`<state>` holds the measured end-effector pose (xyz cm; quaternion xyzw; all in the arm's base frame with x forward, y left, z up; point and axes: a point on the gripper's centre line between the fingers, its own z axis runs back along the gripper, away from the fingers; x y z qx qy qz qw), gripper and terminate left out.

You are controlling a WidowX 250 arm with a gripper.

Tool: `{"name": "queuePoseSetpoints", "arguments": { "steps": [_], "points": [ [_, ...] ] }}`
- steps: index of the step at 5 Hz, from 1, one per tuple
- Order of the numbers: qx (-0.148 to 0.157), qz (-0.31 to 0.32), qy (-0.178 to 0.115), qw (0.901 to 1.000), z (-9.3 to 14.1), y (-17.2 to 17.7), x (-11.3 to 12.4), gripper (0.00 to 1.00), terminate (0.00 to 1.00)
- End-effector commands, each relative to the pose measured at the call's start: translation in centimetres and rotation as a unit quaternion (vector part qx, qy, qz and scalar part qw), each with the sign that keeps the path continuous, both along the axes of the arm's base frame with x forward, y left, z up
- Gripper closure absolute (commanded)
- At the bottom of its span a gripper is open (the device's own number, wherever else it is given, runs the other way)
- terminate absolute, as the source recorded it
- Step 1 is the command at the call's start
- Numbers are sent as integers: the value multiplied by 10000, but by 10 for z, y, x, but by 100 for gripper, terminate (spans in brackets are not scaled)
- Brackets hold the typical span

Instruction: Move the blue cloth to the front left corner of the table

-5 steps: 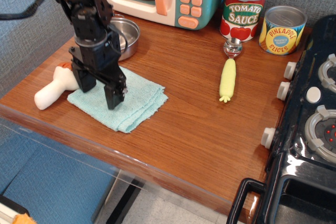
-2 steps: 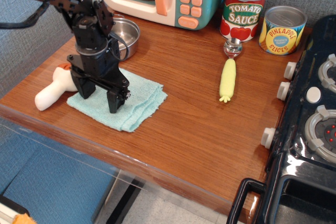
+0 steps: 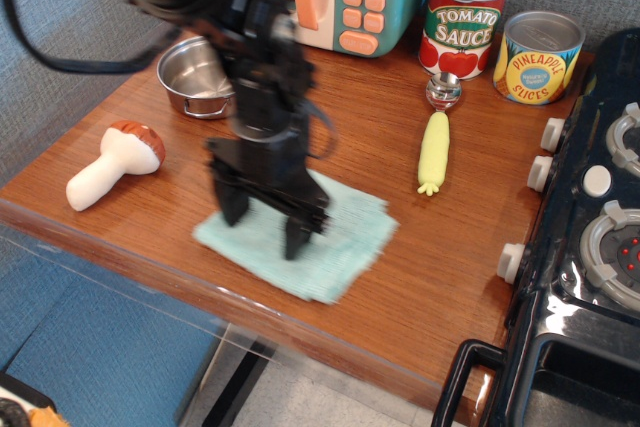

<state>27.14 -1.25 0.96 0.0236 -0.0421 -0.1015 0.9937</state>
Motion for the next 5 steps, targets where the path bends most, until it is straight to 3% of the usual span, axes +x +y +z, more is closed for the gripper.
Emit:
{"name": "queuePoseSetpoints", "arguments": {
  "steps": [1,2,3,5],
  "points": [
    [107,-192,157,9996,-10,-72,6,0,0],
    [40,-21,221,9997,-9,-83,6,0,0],
    [80,263,111,9996,9,-78,8,0,0],
    [-356,434,-542,9969,82,-79,14,0,0]
  ]
}}
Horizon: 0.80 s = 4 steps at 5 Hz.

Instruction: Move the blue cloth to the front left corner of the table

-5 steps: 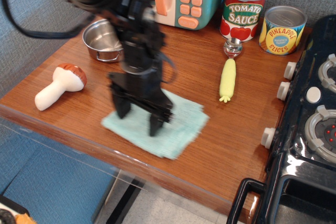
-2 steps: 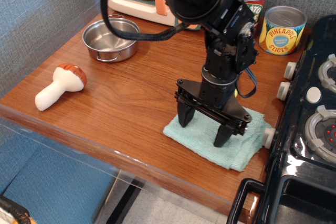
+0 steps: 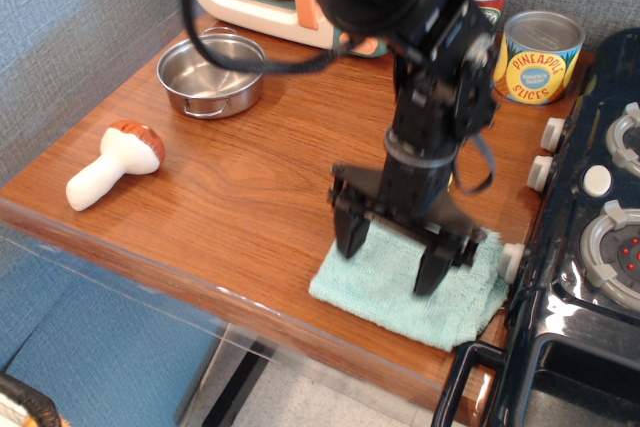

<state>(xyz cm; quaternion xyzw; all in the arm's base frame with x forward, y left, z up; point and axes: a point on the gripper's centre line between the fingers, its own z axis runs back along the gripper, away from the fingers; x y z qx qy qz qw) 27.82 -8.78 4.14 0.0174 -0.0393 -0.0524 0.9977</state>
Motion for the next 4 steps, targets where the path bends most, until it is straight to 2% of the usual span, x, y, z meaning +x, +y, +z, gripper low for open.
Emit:
{"name": "queuePoseSetpoints", "arguments": {
  "steps": [1,2,3,4],
  "points": [
    [-391,-125,-621,9972,61,-4,8,0,0],
    [-261,5,-566,9981,62,2,7,0,0],
    [-261,5,-566,9981,62,2,7,0,0],
    [-261,5,-566,9981,62,2,7,0,100]
  ]
}}
